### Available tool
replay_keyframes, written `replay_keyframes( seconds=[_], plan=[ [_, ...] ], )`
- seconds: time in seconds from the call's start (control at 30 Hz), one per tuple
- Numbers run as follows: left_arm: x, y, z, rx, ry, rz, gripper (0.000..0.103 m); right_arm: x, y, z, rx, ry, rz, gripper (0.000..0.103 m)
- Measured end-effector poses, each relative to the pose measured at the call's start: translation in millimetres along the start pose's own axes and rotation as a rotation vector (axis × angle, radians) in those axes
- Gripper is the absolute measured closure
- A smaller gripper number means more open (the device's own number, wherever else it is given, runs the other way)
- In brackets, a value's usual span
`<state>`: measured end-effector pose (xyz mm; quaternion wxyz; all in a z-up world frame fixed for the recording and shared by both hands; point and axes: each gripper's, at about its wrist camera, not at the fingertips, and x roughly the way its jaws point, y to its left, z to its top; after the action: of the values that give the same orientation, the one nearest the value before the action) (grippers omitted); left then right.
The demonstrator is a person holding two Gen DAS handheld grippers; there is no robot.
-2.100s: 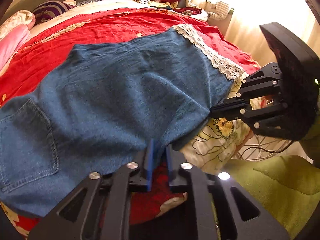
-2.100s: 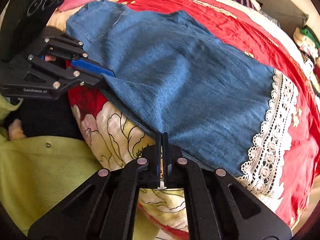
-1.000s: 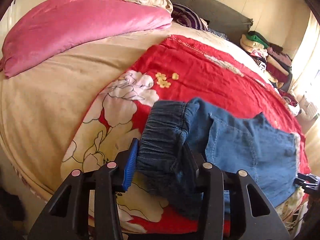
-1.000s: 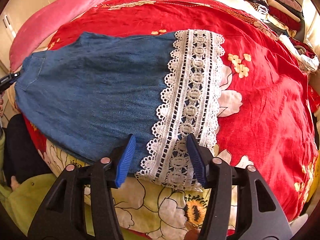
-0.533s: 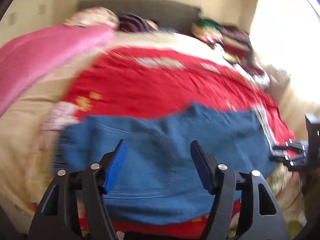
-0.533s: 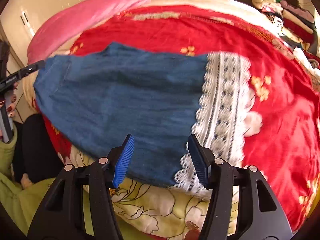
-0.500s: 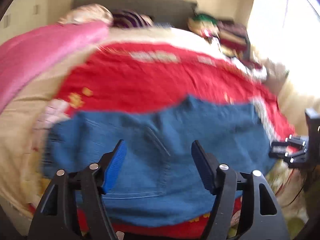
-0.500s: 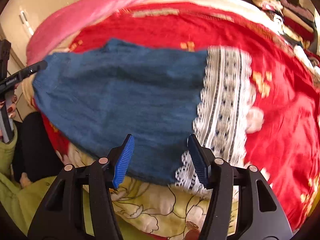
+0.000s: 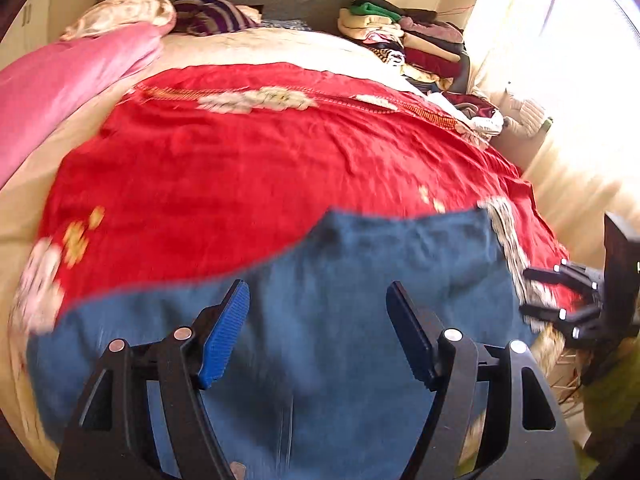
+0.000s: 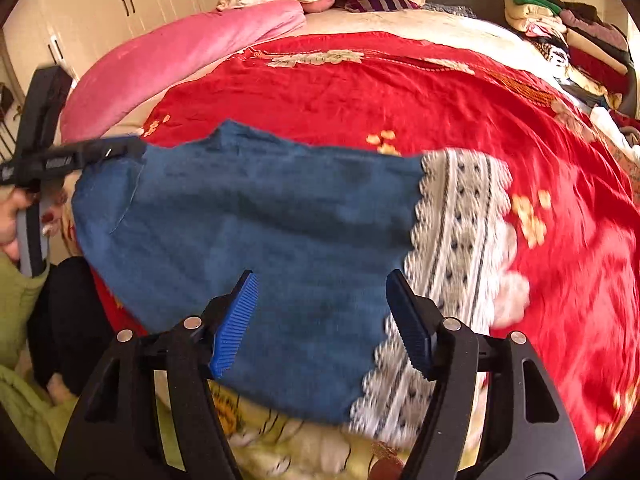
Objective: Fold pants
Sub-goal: 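Open both grippers and lift them off the pants, then grasp the denim edge with the left gripper while the right gripper pinches the lace hem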
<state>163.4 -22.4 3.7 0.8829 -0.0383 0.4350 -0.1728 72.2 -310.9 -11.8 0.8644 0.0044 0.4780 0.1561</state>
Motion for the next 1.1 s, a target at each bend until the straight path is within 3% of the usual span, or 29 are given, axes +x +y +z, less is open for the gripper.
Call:
replay_keyframes(
  seconds=[0.2, 0.4, 0.43, 0.47, 0.5, 0.53, 0.63, 0.77, 0.93, 1.1],
  plan=[
    [58, 13, 38, -0.096, 0.114, -0.123, 0.033, 18, -6, 5, -0.004, 0.027, -0.018, 0.044],
    [104, 17, 38, -0.108, 0.208, -0.136, 0.035, 34, -19, -4, 0.025, 0.065, -0.009, 0.044],
    [104, 16, 38, -0.101, 0.204, -0.149, 0.039, 36, -19, -5, 0.022, 0.064, -0.002, 0.044],
    [105, 13, 38, -0.096, 0.201, -0.168, 0.049, 37, -20, -6, 0.022, 0.065, 0.0, 0.044],
    [106, 11, 39, -0.101, 0.205, -0.198, 0.079, 37, -20, -7, 0.024, 0.067, 0.002, 0.044],
    [108, 8, 39, -0.101, 0.212, -0.219, 0.091, 39, -21, -8, 0.028, 0.069, 0.005, 0.043],
    [105, 2, 43, -0.075, 0.192, -0.198, 0.093, 40, -22, -9, 0.031, 0.072, 0.009, 0.043],
    [87, 8, 51, -0.093, 0.051, -0.16, 0.096, 39, -22, -12, 0.027, 0.071, 0.011, 0.043],
    [113, 2, 41, -0.049, 0.125, -0.095, 0.096, 34, -24, -5, 0.032, 0.081, 0.028, 0.043],
    [110, 3, 39, -0.054, 0.118, -0.1, 0.096, -8, -74, 25, 0.22, -0.105, 0.017, 0.043]
  ],
)
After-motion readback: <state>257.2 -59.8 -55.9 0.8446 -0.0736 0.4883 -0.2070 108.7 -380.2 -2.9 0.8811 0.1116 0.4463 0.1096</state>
